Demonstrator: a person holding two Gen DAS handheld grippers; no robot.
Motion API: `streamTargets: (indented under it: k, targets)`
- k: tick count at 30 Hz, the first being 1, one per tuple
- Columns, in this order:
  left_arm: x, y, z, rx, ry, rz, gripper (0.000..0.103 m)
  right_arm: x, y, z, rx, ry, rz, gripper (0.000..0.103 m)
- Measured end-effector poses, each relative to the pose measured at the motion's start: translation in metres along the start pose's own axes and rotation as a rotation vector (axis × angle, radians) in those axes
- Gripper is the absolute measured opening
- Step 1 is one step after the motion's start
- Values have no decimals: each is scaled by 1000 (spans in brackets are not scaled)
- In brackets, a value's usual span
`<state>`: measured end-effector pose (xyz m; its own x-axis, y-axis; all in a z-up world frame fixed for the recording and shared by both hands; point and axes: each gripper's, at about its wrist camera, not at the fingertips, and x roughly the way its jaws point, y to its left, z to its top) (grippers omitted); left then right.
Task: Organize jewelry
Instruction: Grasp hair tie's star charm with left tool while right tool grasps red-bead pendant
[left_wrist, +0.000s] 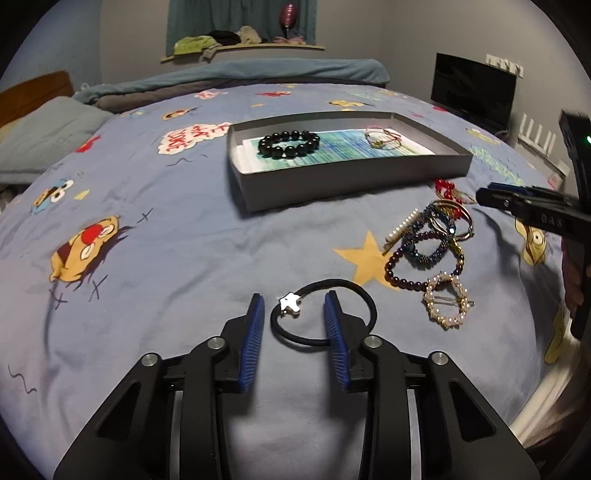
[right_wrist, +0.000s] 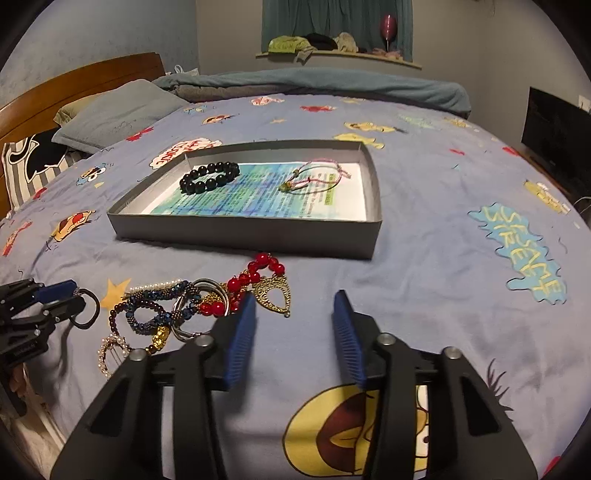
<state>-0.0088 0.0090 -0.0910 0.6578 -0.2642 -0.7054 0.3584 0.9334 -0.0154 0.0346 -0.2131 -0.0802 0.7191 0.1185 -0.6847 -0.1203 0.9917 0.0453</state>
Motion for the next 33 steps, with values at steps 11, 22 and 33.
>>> streamTargets:
  k: [11,22,33]
  targets:
    - [7,0,-1,21,14,-19,29,24,-4,6,51,53,63,27]
    - [3,0,1,35,3,-31,14,12,-1,8,31,8,90,2]
    - [-32,0,21,44,-97,-30,13,-28,7,19,-51,-113,50,0]
